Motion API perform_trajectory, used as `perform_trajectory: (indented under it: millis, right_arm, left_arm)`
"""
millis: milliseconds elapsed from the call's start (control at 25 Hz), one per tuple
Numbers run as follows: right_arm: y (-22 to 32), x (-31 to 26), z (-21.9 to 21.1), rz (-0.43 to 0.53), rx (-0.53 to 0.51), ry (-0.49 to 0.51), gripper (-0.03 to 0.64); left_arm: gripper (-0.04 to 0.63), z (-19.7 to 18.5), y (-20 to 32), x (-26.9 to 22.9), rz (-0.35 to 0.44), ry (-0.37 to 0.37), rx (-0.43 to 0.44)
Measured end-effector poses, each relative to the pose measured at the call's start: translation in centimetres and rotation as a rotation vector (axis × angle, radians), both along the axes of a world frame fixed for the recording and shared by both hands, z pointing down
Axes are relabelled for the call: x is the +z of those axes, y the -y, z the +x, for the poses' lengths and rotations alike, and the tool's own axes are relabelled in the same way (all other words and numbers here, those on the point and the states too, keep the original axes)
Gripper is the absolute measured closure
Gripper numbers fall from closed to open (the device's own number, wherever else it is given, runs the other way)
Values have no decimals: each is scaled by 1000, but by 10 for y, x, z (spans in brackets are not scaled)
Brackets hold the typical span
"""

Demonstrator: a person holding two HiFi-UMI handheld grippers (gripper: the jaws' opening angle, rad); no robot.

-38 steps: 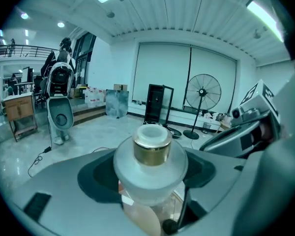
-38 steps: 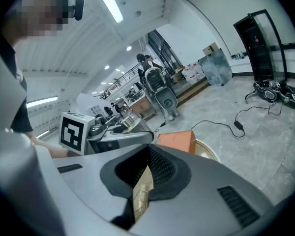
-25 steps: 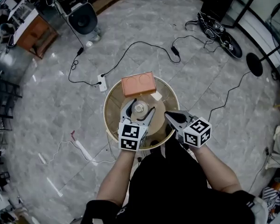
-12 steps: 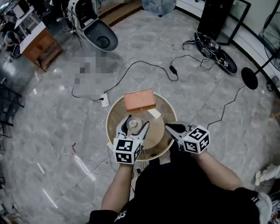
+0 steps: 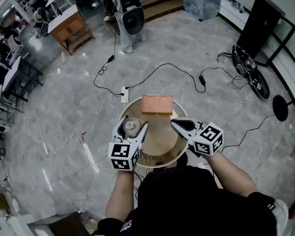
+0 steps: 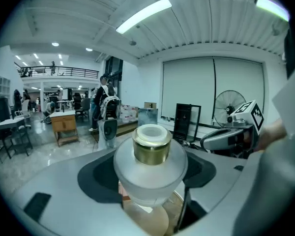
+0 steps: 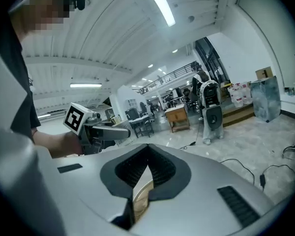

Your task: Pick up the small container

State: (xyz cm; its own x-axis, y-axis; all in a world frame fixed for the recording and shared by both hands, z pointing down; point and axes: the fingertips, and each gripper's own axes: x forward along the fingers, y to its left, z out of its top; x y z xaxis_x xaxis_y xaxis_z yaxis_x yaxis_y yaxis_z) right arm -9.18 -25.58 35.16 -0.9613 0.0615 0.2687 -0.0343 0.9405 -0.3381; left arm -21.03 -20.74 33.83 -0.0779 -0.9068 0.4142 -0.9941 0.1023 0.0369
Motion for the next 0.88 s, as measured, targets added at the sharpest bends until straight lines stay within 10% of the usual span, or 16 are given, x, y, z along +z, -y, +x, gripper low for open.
perform_trajectory:
  millis: [200,880]
  right_arm:
    - [7,-21,-4,92,-92,52,604]
    - [-28,-60,-23,156,-29,158,606]
  left_arm:
    - [250,10,-14,-19,25,-23,-123]
    - [250,-35,-75,-59,26,81,-111]
